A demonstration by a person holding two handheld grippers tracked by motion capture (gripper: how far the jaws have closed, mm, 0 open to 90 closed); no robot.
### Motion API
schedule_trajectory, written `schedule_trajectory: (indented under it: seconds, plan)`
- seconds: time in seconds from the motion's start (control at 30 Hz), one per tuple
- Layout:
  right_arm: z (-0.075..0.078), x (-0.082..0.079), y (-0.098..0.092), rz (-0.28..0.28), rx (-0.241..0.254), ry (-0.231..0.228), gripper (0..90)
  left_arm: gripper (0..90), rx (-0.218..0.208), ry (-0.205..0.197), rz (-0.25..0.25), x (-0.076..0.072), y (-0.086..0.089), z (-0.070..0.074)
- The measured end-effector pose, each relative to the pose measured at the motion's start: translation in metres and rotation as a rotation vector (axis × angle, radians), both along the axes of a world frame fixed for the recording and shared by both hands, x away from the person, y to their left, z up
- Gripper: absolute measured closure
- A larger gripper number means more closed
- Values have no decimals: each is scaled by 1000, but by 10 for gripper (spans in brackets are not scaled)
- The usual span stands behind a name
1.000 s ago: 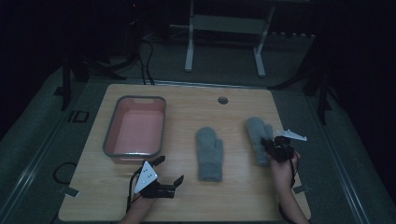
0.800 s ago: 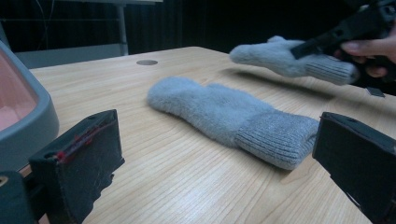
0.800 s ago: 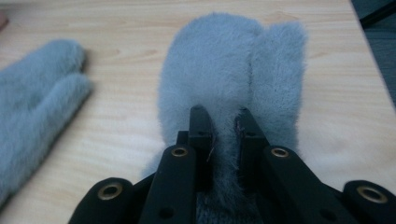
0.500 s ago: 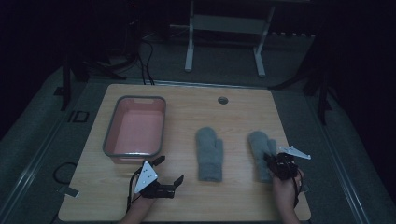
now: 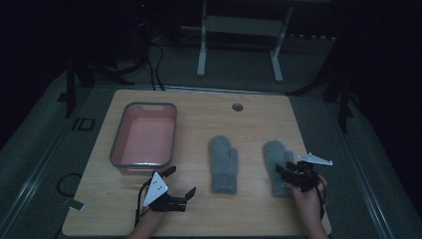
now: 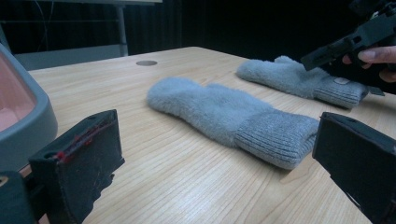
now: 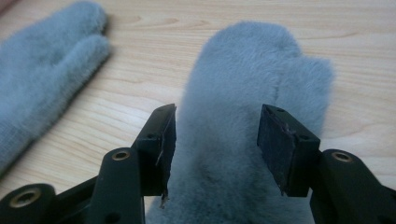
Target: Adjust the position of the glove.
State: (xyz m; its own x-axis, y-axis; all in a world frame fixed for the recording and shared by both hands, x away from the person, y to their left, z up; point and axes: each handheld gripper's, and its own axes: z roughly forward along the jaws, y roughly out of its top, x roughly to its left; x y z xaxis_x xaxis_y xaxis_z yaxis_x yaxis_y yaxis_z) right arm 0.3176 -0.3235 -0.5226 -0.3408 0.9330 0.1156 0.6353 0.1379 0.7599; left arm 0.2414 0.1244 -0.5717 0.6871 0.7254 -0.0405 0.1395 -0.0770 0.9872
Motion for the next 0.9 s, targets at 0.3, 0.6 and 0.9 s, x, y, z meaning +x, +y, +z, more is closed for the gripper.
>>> schedule_trajectory:
  seconds: [0.3,0.6,0.9]
  plan:
    - [-21,5,6,-40,-67,9,473,18,-3,2,1,0,0,0]
    - [-29,2,18,-87,-139,-3,728,18,-2,3,-4,0,0,0]
    - [-11,-1,25,-154,-98,-27,803,18,-5,5,-1,0,0,0]
